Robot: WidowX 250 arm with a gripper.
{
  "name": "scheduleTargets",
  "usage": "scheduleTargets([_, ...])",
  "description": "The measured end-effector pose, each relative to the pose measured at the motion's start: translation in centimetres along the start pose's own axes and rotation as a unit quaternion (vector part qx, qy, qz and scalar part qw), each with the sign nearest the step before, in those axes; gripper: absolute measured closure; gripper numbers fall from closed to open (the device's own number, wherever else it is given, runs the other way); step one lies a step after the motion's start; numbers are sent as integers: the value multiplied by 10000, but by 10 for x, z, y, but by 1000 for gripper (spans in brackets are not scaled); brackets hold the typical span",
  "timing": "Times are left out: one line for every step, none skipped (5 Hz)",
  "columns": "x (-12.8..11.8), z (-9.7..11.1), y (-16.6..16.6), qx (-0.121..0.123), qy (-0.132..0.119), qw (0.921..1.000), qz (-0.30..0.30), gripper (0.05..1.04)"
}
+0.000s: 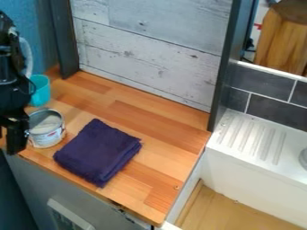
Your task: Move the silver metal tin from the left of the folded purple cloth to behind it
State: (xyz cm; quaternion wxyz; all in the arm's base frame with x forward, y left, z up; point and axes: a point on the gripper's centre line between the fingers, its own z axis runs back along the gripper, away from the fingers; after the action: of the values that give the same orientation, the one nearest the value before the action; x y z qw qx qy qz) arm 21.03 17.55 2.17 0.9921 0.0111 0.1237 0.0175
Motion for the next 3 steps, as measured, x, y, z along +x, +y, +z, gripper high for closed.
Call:
scheduleTargets([19,8,-11,71,-219,9994,-249,82])
scheduleTargets([37,8,-15,31,-318,9987,-398,82])
scheduleTargets([55,13,-19,14,-459,9978,-476,82])
